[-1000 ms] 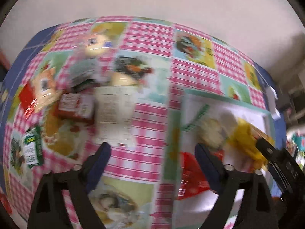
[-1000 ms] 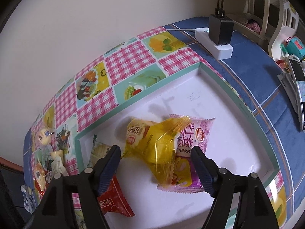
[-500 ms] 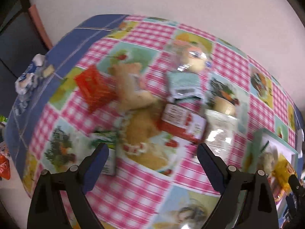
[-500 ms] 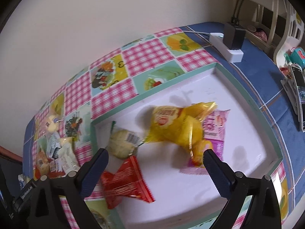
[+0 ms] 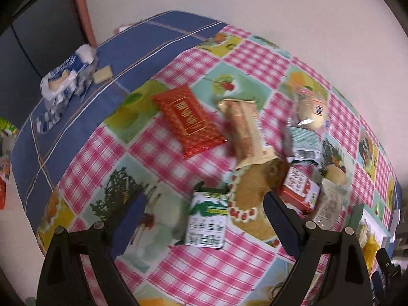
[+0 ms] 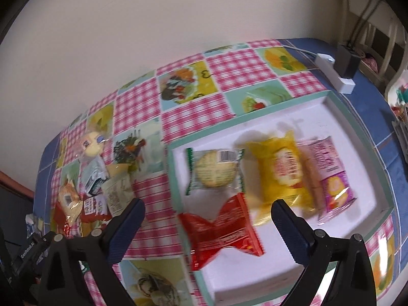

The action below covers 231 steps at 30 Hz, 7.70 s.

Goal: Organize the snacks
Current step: 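Move both open grippers back to the snack pile, then grasp the white packet with the right gripper while the left grasps the green-white biscuit box, then carry the white packet into the tray with the right gripper while the left releases the biscuit box there, then move both open grippers back from the tray to the snack pile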

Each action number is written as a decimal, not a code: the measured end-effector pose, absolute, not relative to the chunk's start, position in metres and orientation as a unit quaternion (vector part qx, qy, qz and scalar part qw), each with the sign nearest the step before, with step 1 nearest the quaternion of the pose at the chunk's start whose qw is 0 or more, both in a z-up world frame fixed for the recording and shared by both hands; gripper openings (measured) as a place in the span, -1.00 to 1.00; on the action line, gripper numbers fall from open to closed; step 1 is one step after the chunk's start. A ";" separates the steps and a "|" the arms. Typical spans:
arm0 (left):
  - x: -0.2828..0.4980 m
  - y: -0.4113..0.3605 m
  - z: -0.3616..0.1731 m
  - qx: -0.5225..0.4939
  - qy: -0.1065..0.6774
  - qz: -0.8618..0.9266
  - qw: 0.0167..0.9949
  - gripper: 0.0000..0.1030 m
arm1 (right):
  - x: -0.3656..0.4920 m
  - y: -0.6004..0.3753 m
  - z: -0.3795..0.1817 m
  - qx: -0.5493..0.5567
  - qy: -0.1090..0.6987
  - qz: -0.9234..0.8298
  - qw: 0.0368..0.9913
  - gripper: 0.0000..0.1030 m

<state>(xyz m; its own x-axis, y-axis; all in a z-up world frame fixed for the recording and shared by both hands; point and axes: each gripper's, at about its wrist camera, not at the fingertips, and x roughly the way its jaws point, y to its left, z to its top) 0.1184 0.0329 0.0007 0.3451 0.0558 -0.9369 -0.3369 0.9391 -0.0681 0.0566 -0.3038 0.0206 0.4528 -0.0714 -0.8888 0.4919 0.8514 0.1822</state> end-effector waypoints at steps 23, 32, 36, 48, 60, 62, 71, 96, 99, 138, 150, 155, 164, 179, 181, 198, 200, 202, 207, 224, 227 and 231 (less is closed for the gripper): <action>0.125 0.049 -0.067 -0.172 0.635 0.112 0.745 0.75 | 0.116 -0.197 -0.038 0.107 0.543 -0.083 0.829 0.59; 0.140 0.023 -0.072 -0.143 0.631 0.103 0.756 0.10 | 0.129 -0.186 -0.051 0.089 0.547 -0.075 0.829 0.39; 0.148 0.014 -0.072 -0.133 0.626 0.097 0.762 -0.16 | 0.133 -0.185 -0.057 0.083 0.549 -0.076 0.828 0.33; 0.181 0.010 -0.075 -0.134 0.612 0.088 0.774 -0.17 | 0.140 -0.175 -0.060 0.031 0.534 -0.086 0.841 0.10; 0.206 0.029 -0.080 -0.168 0.612 0.075 0.769 -0.18 | 0.136 -0.184 -0.057 0.043 0.533 -0.084 0.841 0.06; 0.202 0.030 -0.077 -0.168 0.613 0.075 0.768 -0.19 | 0.137 -0.188 -0.057 0.049 0.534 -0.087 0.840 0.06; 0.180 0.024 -0.076 -0.182 0.614 0.061 0.766 -0.20 | 0.130 -0.204 -0.053 0.095 0.535 -0.081 0.836 0.05; 0.142 -0.055 -0.003 -0.143 0.574 -0.025 0.806 -0.20 | 0.086 -0.271 0.018 0.124 0.496 -0.163 0.843 0.05; 0.135 -0.085 0.005 -0.118 0.568 -0.053 0.812 -0.20 | 0.076 -0.299 0.026 0.138 0.491 -0.195 0.838 0.05; 0.083 -0.263 0.001 0.050 0.544 -0.194 0.815 -0.04 | 0.000 -0.481 -0.018 0.224 0.546 -0.374 0.716 0.10; 0.096 -0.237 -0.009 0.028 0.575 -0.137 0.806 0.42 | 0.002 -0.475 -0.003 0.222 0.526 -0.362 0.737 0.41; 0.103 -0.216 -0.008 0.006 0.578 -0.106 0.809 0.49 | 0.004 -0.463 0.009 0.228 0.513 -0.343 0.753 0.51; 0.112 -0.175 0.000 -0.011 0.563 -0.057 0.824 0.75 | 0.008 -0.443 0.015 0.259 0.496 -0.296 0.774 0.83; 0.125 -0.078 0.018 -0.034 0.527 0.031 0.849 0.81 | 0.043 -0.368 0.029 0.208 0.490 -0.225 0.816 0.97; 0.128 -0.062 0.019 -0.039 0.527 0.045 0.848 0.81 | 0.049 -0.355 0.030 0.199 0.492 -0.214 0.820 0.97; 0.136 0.060 0.017 -0.127 0.527 0.106 0.833 0.81 | 0.100 -0.232 0.010 0.157 0.517 -0.105 0.835 0.97; 0.138 0.067 0.015 -0.135 0.529 0.105 0.831 0.81 | 0.106 -0.221 0.004 0.156 0.521 -0.097 0.834 0.96; 0.141 0.072 0.011 -0.143 0.533 0.102 0.827 0.81 | 0.110 -0.213 -0.001 0.151 0.525 -0.094 0.832 0.96; 0.156 0.083 -0.004 -0.166 0.548 0.092 0.815 0.81 | 0.124 -0.193 -0.014 0.137 0.535 -0.085 0.829 0.96; 0.208 0.115 -0.044 -0.199 0.554 0.093 0.803 0.81 | 0.173 -0.135 -0.040 0.095 0.539 -0.048 0.835 0.96; 0.215 0.110 -0.048 -0.196 0.556 0.087 0.803 0.81 | 0.177 -0.129 -0.046 0.086 0.543 -0.047 0.834 0.96; 0.222 0.102 -0.054 -0.189 0.560 0.080 0.803 0.81 | 0.180 -0.123 -0.053 0.073 0.546 -0.050 0.833 0.96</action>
<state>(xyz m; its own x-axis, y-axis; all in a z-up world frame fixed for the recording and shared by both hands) 0.2218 0.1024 -0.0542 0.3610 -0.0824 -0.9289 -0.3397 0.9160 -0.2132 0.1797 -0.1232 -0.0531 0.3995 -0.0043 -0.9167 0.1630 0.9844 0.0665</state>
